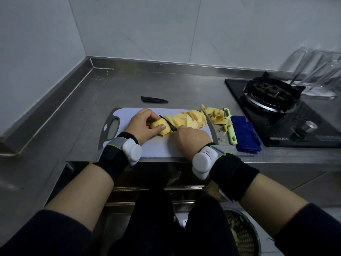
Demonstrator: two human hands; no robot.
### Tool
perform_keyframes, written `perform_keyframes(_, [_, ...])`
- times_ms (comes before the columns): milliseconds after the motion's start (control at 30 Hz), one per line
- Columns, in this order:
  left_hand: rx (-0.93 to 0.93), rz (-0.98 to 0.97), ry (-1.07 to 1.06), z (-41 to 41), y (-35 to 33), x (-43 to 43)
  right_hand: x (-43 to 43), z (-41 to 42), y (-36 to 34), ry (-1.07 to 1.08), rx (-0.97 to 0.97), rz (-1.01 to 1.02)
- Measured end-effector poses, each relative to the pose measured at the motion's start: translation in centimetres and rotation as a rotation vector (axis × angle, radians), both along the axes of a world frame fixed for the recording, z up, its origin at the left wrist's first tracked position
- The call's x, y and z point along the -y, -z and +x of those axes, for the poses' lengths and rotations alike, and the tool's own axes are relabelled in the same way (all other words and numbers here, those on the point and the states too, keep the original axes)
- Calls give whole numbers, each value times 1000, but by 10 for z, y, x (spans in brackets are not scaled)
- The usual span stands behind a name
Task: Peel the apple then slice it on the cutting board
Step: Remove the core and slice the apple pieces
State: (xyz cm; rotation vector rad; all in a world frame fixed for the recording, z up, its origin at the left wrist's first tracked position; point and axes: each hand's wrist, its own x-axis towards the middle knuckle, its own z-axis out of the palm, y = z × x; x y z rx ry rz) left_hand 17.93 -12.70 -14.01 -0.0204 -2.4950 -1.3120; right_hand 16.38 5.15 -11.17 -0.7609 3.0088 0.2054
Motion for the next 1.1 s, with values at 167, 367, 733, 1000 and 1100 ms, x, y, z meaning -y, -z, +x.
perform_keyframes(167, [-5,0,0,0,1,1,-5,3,4,-32,-6,49])
perform_keyframes(367, [-9,-7,1,0,1,1,5,-4,0,14,79,62])
perform_keyframes(733, [-2,-11,-23,3,-2,-1,-9,2,-14,2,-27,-73])
perform_keyframes(1000, [-17,-21,-29,4,-3,-2,-9,6,-12,-17,-55,-87])
perform_keyframes(1100, [-20,-23,-31,3,-3,-1,-8,6,-12,-26,-48,-74])
